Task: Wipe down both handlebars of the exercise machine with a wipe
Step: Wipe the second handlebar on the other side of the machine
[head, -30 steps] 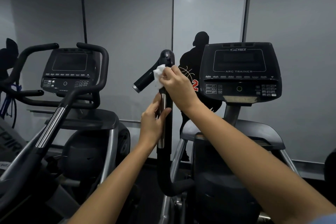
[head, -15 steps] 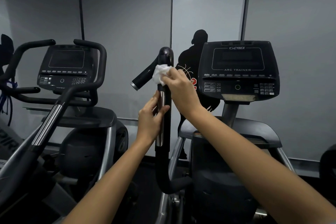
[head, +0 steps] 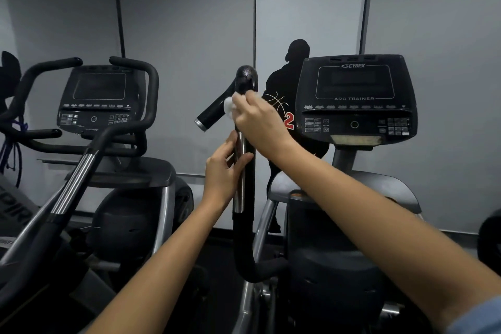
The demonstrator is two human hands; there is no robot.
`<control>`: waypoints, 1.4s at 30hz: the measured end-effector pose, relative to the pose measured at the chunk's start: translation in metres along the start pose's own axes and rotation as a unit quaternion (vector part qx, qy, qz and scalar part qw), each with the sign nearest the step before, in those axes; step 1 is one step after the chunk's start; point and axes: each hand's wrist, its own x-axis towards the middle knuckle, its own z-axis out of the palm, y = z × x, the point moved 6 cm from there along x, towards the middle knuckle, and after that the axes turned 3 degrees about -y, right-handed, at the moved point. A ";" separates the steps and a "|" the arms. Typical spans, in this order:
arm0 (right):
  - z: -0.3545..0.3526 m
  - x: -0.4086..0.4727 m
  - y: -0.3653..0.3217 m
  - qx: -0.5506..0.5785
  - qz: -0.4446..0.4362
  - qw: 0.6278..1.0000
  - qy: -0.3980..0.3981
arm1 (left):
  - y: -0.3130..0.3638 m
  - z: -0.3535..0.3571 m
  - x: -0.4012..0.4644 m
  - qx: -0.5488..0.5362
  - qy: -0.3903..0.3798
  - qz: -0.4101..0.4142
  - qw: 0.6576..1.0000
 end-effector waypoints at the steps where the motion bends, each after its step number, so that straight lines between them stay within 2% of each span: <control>1: 0.000 -0.004 -0.004 -0.012 -0.028 1.000 0.004 | 0.001 0.000 0.000 -0.001 -0.004 0.001 1.000; 3: 0.000 0.003 -0.002 -0.037 -0.058 0.998 0.004 | 0.000 -0.001 0.001 0.006 0.000 -0.005 1.000; 7: -0.003 0.030 0.008 -0.035 -0.025 0.998 -0.051 | -0.002 -0.002 0.001 0.018 0.013 -0.012 1.000; 9: 0.002 0.028 0.002 -0.034 -0.015 0.998 -0.051 | 0.001 -0.003 0.001 0.030 0.015 -0.013 0.999; 14: -0.002 -0.017 -0.017 -0.007 -0.056 0.998 0.029 | 0.005 -0.005 0.001 0.023 0.010 -0.014 1.000; 16: -0.005 -0.024 -0.007 0.057 -0.015 0.996 0.064 | 0.005 -0.005 0.001 0.019 0.008 -0.008 1.000; 18: -0.002 -0.023 0.007 0.139 0.063 0.986 0.069 | 0.002 -0.005 0.003 0.018 0.008 -0.015 1.000; 20: 0.004 -0.015 0.025 0.234 0.170 0.955 0.070 | -0.001 -0.005 0.003 0.005 0.009 -0.031 0.999; 24: 0.014 -0.009 0.051 0.379 0.363 0.847 0.091 | -0.003 -0.006 0.003 0.006 0.011 -0.036 0.999; 26: 0.014 -0.021 0.044 0.406 0.385 0.822 0.101 | -0.004 -0.006 0.003 0.010 0.011 -0.033 0.999; 30: 0.016 -0.056 0.023 0.419 0.392 0.815 0.077 | -0.005 -0.005 0.002 0.005 0.007 -0.041 0.999; 36: 0.034 -0.020 0.065 0.437 0.488 0.754 0.051 | -0.006 -0.005 0.002 -0.005 0.005 -0.048 0.999; 39: 0.033 -0.011 0.069 0.421 0.470 0.774 0.053 | -0.006 -0.006 0.004 -0.006 0.010 -0.049 0.999; 42: 0.018 -0.026 0.048 0.393 0.389 0.829 0.082 | -0.007 -0.007 0.004 -0.033 0.008 -0.044 0.998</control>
